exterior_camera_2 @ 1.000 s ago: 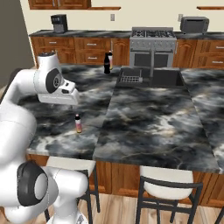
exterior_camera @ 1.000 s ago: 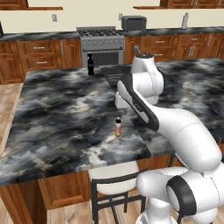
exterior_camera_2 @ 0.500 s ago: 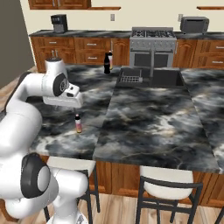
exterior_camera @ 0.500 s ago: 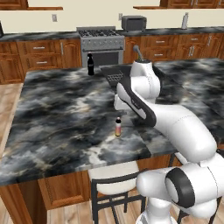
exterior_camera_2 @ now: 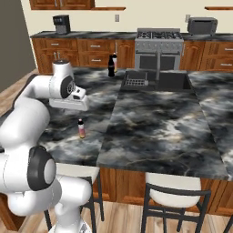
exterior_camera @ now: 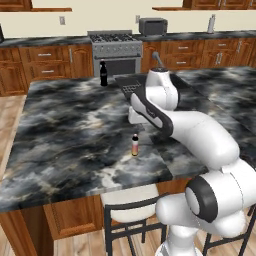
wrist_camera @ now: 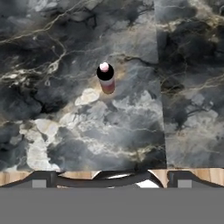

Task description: Place the large bottle from the dining counter next to the other large bottle outside the sink, and place the small bottle from the dining counter next to the other small bottle inside the sink.

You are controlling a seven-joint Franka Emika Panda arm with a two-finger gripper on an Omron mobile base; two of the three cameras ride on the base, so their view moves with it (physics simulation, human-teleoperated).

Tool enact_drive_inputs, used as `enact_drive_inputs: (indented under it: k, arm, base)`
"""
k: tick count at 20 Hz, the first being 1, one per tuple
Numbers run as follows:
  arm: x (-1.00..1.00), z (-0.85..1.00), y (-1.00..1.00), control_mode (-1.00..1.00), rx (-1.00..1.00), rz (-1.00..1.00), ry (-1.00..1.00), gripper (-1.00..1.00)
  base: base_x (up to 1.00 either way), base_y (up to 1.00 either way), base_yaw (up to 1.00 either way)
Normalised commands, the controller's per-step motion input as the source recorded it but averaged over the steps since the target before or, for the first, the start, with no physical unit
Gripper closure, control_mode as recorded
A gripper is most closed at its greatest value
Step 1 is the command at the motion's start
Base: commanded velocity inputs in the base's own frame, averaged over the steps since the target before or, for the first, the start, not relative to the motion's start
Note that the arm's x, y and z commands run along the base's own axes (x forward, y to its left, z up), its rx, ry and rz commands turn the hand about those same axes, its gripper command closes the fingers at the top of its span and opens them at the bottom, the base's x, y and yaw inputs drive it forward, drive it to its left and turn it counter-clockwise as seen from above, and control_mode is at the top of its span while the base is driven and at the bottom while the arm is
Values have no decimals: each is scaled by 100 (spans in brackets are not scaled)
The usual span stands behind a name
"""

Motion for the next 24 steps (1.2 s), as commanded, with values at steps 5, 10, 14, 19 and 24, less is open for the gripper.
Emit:
enact_drive_inputs:
  k: [5,10,14,19,24]
  arm:
    - [38,-17,0,-100,0,2,0,-100]
    - [41,-12,3,-100,0,2,0,-100]
    - [22,-7,10,-100,0,1,0,-100]
    - [15,-10,18,-100,0,0,0,-100]
    - [18,-20,6,-100,0,0,0,-100]
  base:
    - [0,0,0]
    - [0,0,0]
    - [0,0,0]
    - [0,0,0]
    - [0,0,0]
